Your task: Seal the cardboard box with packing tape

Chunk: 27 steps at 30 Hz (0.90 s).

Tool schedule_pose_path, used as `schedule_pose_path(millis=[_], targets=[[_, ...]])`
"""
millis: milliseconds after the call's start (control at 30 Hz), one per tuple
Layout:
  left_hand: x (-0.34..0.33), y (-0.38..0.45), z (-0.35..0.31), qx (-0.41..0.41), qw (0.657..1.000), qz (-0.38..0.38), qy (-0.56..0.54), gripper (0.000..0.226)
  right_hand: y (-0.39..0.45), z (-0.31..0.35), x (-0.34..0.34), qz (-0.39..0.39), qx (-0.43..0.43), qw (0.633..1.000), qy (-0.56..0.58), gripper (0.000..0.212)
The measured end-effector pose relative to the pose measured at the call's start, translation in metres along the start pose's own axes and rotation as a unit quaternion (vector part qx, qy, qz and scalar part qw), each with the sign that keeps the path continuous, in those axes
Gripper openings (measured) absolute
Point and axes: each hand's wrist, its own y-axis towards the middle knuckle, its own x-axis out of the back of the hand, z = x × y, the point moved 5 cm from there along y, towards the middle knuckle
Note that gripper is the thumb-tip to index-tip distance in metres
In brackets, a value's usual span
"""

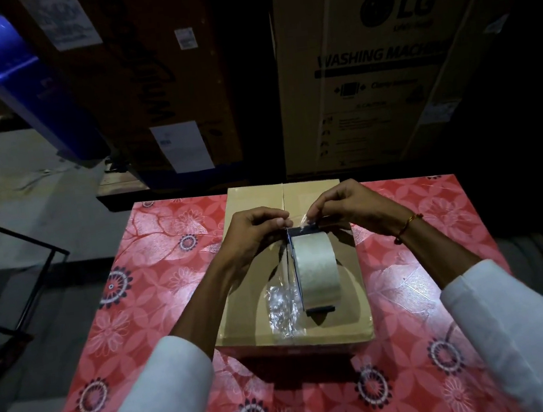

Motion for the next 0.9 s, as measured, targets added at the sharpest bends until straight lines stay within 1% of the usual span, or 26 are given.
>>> schedule_pose_path(millis=[67, 100, 133, 200, 267, 367, 467, 533, 667, 767, 900], targets=[[0.004, 0.002, 0.002, 0.015, 0.999, 0.002, -0.037, 0.02, -0.001, -0.002, 0.001, -0.009, 0.003, 1.0, 0.001, 0.019], [0.004, 0.004, 0.003, 0.013, 0.999, -0.004, -0.036, 0.02, -0.002, -0.002, 0.001, -0.013, 0.006, 1.0, 0.003, 0.019], [0.003, 0.005, 0.003, 0.009, 1.0, -0.01, -0.021, 0.021, -0.003, -0.002, 0.002, -0.017, 0.008, 1.0, 0.004, 0.019], [-0.003, 0.006, 0.0, 0.004, 0.999, -0.014, 0.048, 0.026, -0.005, 0.0, 0.002, -0.02, 0.013, 1.0, 0.002, 0.02], [-0.012, 0.006, -0.003, 0.008, 0.993, 0.008, 0.115, 0.032, -0.007, 0.002, 0.001, -0.022, 0.018, 1.0, -0.01, 0.02], [-0.018, 0.007, -0.013, 0.008, 0.985, 0.049, 0.168, 0.033, -0.006, 0.004, 0.0, -0.031, 0.019, 0.999, -0.019, 0.021], [-0.016, 0.011, -0.019, 0.015, 0.977, 0.067, 0.203, 0.028, -0.005, 0.006, -0.003, -0.033, 0.02, 0.999, -0.012, 0.022], [-0.015, 0.014, -0.02, 0.026, 0.975, 0.069, 0.21, 0.023, -0.005, 0.007, -0.005, -0.038, 0.019, 0.999, -0.001, 0.022], [-0.015, 0.016, -0.022, 0.045, 0.975, 0.075, 0.206, 0.023, -0.003, 0.008, -0.008, -0.045, 0.016, 0.999, 0.011, 0.021], [-0.015, 0.016, -0.023, 0.042, 0.973, 0.072, 0.217, 0.015, -0.004, 0.009, -0.009, -0.039, 0.015, 0.999, 0.018, 0.021], [-0.014, 0.016, -0.022, 0.043, 0.975, 0.056, 0.211, 0.015, -0.004, 0.007, -0.009, -0.032, 0.01, 0.999, 0.04, 0.016]])
